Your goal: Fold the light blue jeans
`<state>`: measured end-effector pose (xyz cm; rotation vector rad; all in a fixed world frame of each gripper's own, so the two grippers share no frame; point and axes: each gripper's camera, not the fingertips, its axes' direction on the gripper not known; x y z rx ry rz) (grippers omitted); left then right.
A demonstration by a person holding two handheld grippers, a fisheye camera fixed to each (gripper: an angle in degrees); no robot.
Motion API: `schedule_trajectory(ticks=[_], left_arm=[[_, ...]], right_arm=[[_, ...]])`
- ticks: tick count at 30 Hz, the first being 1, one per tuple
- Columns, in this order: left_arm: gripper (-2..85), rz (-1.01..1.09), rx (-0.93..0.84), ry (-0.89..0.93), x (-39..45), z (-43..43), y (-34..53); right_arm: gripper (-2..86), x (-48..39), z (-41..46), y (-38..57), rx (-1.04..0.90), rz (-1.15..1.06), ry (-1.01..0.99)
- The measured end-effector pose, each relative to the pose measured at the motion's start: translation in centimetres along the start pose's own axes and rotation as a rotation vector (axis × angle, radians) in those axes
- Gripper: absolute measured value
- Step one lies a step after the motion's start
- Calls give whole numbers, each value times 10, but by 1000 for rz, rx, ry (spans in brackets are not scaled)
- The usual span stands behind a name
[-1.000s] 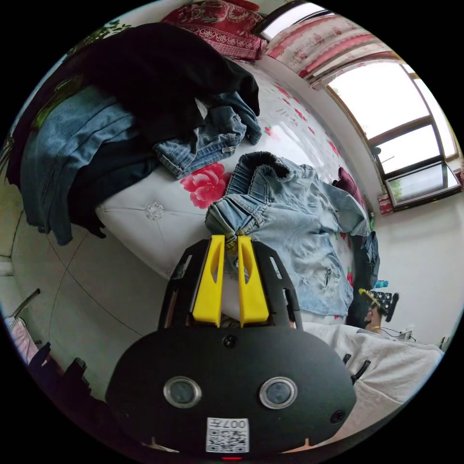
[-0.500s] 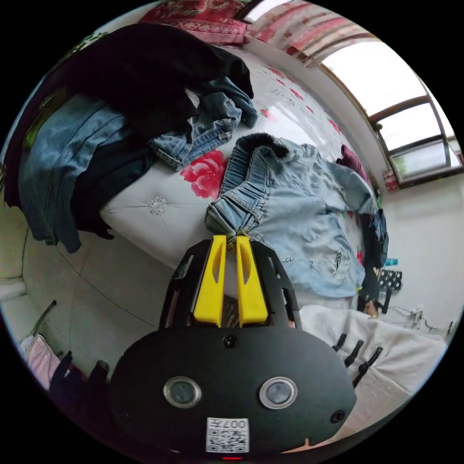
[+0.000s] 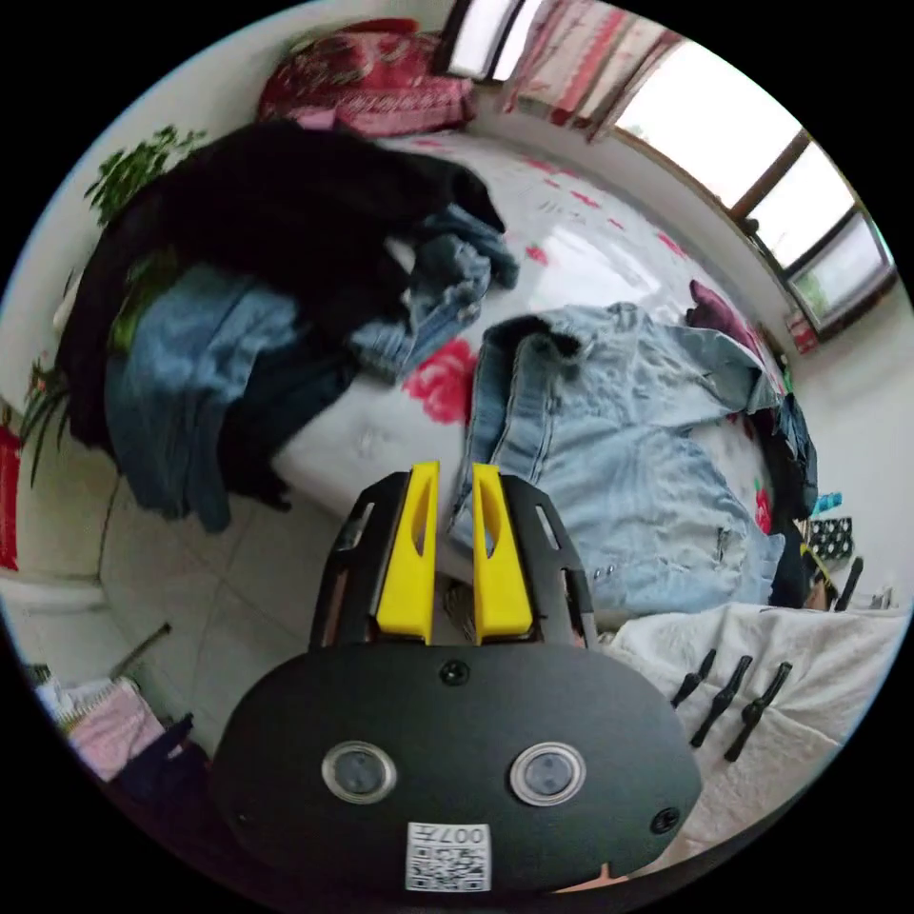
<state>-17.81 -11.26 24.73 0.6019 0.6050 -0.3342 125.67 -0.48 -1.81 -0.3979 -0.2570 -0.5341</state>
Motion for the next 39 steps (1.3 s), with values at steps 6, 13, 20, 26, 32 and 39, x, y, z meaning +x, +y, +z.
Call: schedule_trajectory(ticks=[6,13,20,26,32,39], left_arm=[[127,273,10,140,86,42,-96],[96,425,-131,14,155,128,-155],[-6,390,-141,116,130,125,-181],[-9,214,-18,275,65,60,-192],[-6,104,297,334,-8,-61,-162],[111,214,30,343,62,17,-135]], right_arm=[[79,-90,24,-99,59,-200,-166],[81,-185,73,-202,-10,-366,-86],[48,-213,130,-246,-148,-403,-30],[6,-174,93,-255,-22,-342,-27],[1,-95,-31,-213,238,-362,-60],[-1,-62,-18,-143,54,-327,-86]])
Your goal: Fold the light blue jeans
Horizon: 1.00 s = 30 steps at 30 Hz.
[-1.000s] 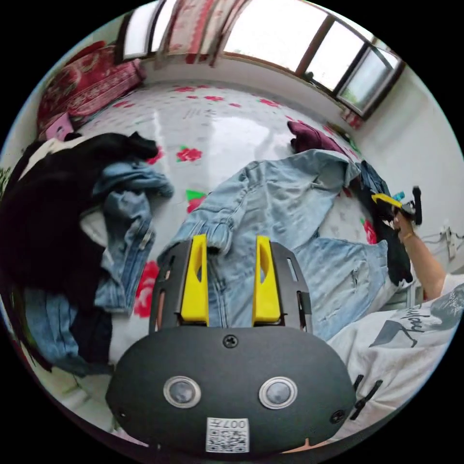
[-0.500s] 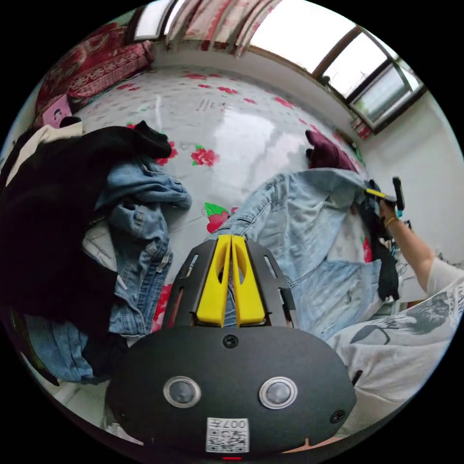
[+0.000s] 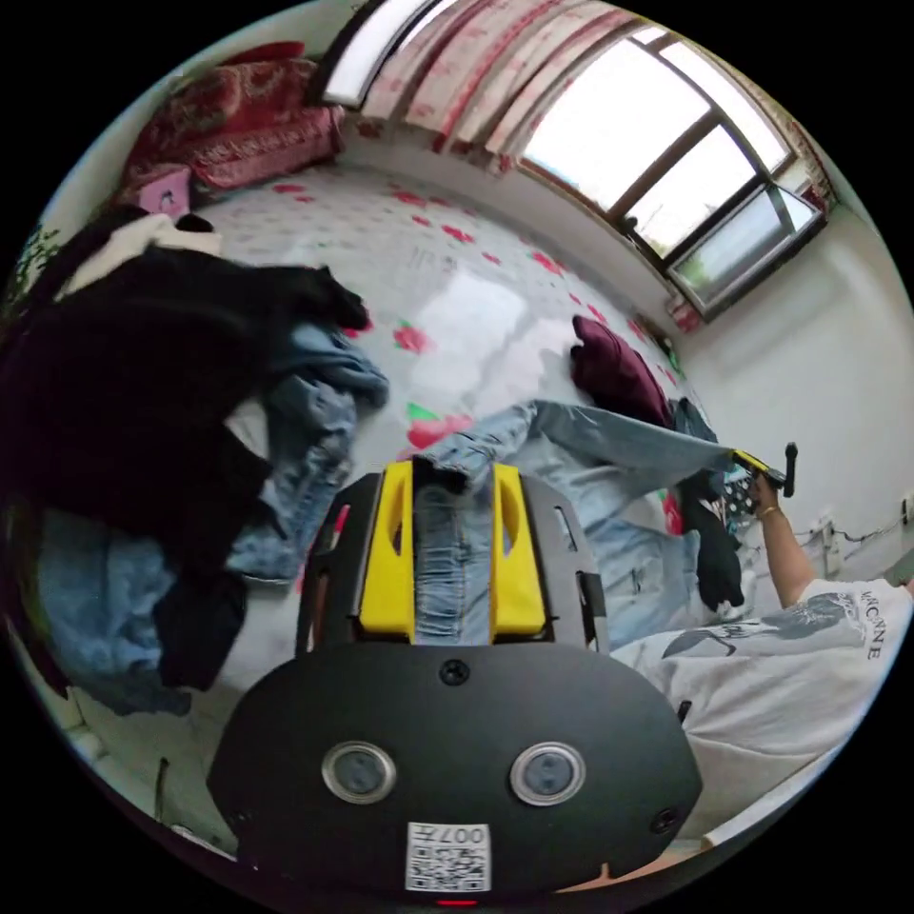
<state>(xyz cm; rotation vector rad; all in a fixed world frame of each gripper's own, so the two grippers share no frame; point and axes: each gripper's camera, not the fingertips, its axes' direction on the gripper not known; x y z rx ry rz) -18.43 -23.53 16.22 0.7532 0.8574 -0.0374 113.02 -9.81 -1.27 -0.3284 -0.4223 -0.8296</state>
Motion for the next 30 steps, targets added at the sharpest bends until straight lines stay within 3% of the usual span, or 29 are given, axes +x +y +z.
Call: schedule_trajectory(ticks=[4,8,10,15,21,26,30], left_arm=[[143,144,-137,-39,47,82,-27],[82,322,-359,-429,82,176,-58],[58,370,-405,-421,81,193,-69],[48,258,-222,-227,45,110,-103],[48,274,8,-53,23,-36,-43],[50,355,-1,-89,47,-70,44],[49,344,-181,-126,56,-33,114]], right_arm=[[-1,-11,20,10,-68,41,-26],[0,-14,22,4,-97,51,-25],[0,-11,22,-4,-120,54,-31],[-1,-4,12,-21,-98,23,5],[-1,7,-47,-7,189,-32,22],[-1,-4,-59,63,226,-101,58],[-1,-11,-12,152,-10,-95,-9]])
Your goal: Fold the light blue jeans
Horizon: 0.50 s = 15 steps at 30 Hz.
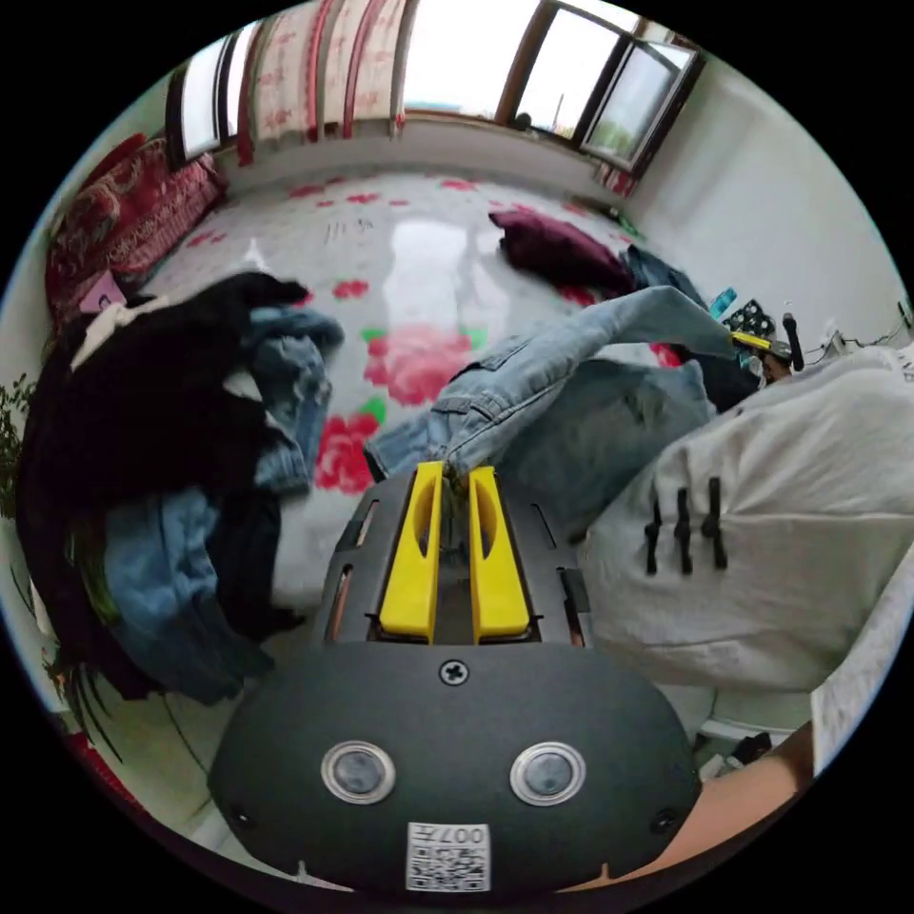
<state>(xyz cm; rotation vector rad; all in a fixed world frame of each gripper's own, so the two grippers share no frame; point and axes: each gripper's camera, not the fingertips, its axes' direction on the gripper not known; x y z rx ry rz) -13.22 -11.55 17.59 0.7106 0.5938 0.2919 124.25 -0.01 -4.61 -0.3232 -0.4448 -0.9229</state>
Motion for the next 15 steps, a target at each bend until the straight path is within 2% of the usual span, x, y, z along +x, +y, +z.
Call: schedule_trajectory(ticks=[4,6,11,15], left_arm=[[50,-45,-211,35,4,68,31],[50,-32,-305,44,6,97,35],[49,35,-260,-23,12,69,16],[49,62,-168,-102,26,40,20]], right_arm=[[-2,-16,80,75,-303,23,-64],[-2,-21,100,89,-368,5,-69],[-1,-12,76,75,-279,-91,-8],[0,-12,25,69,-111,-166,169]])
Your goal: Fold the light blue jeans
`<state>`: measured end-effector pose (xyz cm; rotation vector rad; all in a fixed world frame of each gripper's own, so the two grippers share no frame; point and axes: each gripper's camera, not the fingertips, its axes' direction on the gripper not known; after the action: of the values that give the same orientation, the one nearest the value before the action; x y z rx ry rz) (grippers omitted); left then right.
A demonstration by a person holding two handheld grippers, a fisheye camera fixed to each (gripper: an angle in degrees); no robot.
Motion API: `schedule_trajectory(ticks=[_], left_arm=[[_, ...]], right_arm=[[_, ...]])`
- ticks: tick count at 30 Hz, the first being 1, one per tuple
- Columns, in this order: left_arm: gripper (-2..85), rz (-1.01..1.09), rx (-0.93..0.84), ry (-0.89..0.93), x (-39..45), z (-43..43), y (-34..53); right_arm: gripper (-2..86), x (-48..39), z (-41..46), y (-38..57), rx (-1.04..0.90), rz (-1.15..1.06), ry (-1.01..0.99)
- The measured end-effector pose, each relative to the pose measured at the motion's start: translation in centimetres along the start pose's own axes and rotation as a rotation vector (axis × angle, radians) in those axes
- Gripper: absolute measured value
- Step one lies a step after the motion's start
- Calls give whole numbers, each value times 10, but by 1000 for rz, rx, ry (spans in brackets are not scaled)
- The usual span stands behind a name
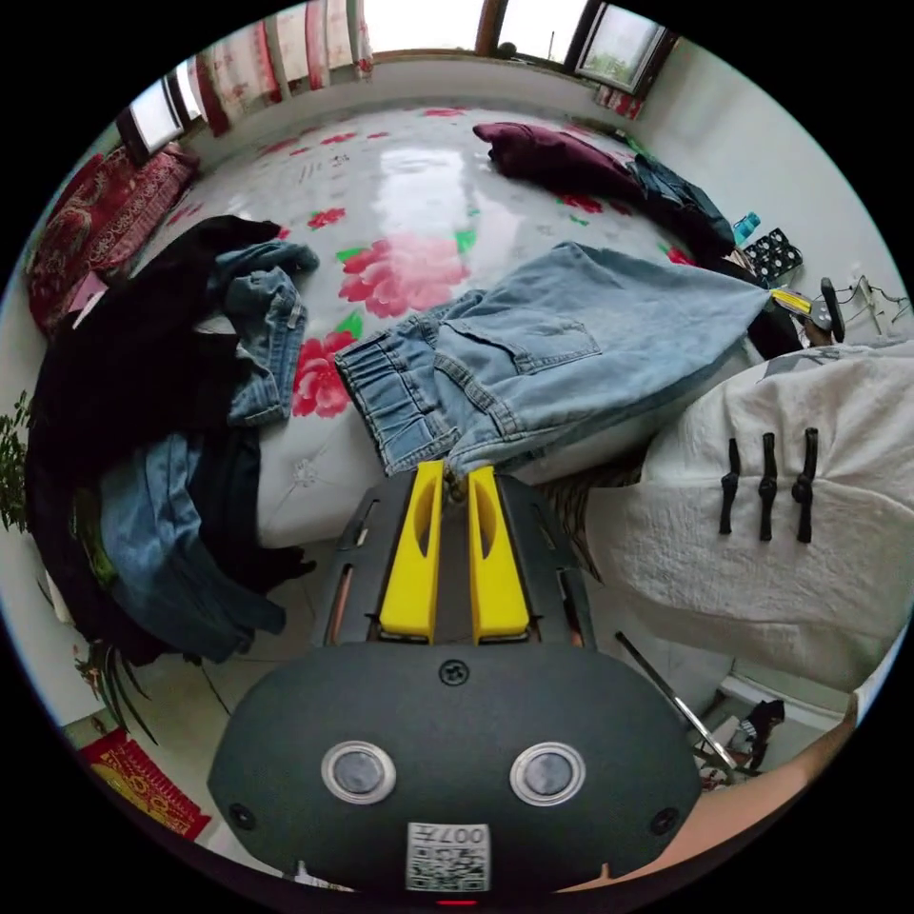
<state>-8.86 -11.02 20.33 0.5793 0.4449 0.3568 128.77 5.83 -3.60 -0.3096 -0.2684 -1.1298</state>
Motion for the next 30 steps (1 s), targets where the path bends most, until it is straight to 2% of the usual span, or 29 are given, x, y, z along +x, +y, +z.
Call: schedule_trajectory(ticks=[3,6,7,10,12,14,16,18,22,27,30], left_arm=[[55,-42,-73,30,-1,35,14],[64,-151,-109,123,-12,61,27],[65,-163,-96,134,-14,58,28],[67,-178,-22,113,-13,31,38],[50,-217,-3,62,-16,9,50],[39,-269,43,12,-21,-6,61],[36,-339,110,14,-31,-16,68],[48,-418,203,94,-46,-16,67],[69,-498,233,121,-67,2,41],[86,-525,123,63,-98,42,-20],[59,-553,5,67,-117,74,-46]], right_arm=[[1,1,17,24,-36,70,-14],[3,8,80,55,-297,220,-185],[2,12,87,67,-337,256,-188],[2,35,59,86,-229,359,-90],[4,52,38,89,-135,406,-93],[9,66,23,84,-32,434,-156],[15,76,15,61,96,446,-303],[17,73,17,31,173,417,-452],[19,29,32,-74,227,211,-694],[20,-30,44,-193,180,-24,-781],[15,-57,66,-245,76,-104,-818]])
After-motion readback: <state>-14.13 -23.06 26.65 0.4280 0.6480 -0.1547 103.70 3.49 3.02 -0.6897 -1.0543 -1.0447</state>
